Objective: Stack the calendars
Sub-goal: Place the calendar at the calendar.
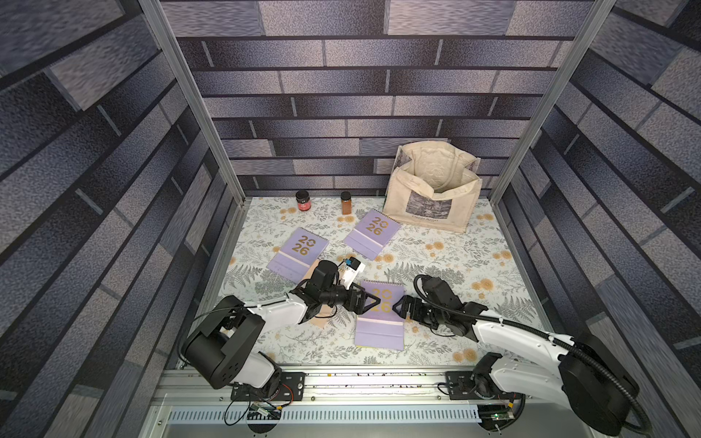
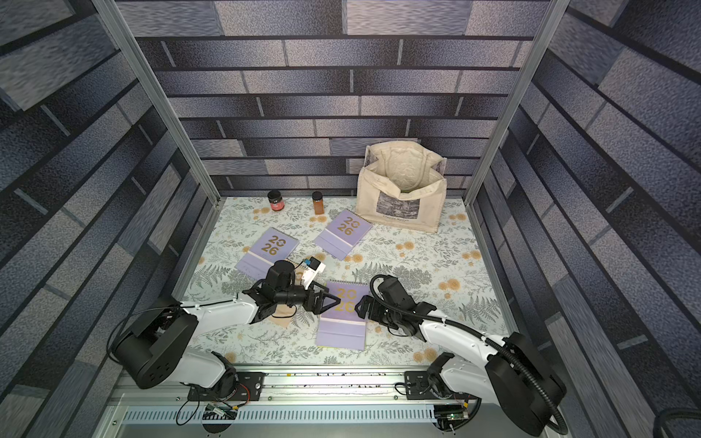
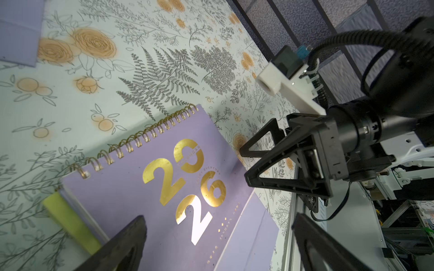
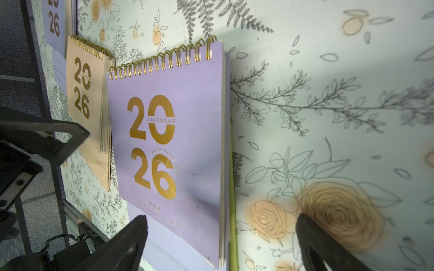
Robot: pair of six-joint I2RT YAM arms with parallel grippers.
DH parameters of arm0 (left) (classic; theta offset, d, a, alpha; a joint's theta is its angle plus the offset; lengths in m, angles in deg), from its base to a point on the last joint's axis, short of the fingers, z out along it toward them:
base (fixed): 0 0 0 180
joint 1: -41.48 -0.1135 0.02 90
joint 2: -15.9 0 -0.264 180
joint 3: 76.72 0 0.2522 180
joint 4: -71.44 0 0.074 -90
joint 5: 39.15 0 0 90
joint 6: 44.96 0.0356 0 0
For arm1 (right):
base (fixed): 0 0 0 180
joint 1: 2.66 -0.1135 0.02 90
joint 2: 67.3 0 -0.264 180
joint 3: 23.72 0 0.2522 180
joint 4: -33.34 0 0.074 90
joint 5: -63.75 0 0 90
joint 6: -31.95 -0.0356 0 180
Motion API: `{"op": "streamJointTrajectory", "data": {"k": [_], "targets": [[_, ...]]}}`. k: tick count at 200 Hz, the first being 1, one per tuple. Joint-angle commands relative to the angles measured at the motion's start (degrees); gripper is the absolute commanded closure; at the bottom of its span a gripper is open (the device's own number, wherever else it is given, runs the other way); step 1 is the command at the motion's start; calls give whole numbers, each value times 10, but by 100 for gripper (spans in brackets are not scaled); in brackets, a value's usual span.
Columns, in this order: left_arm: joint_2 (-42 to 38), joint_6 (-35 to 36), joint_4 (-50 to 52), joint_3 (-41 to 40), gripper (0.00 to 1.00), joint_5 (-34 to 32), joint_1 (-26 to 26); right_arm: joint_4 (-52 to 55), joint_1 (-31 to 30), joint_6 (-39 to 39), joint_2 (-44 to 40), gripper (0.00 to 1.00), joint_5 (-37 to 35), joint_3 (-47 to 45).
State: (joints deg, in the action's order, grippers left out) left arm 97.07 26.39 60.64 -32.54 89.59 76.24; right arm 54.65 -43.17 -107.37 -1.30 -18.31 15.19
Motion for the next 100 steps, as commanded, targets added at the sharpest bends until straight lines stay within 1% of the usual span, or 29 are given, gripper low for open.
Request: {"op": "streamJointTrajectory", "data": {"k": [1,31,45,72,100], "targets": [[-57,41,69,5,0,-46,-6,58,-2,34,24,0,-15,41],[-114,36,55,-57,0,-82,-15,35,12,36,55,0,11,65],[-127,38,53,-74,0,-94,-16,37,16,48,72,0,18,80],[-118,33,63,-78,0,-101,-7,58,20,70,108,0,22,119],[-102,19,25,-99,0,-120,13,67,26,78,139,0,19,149]]}}
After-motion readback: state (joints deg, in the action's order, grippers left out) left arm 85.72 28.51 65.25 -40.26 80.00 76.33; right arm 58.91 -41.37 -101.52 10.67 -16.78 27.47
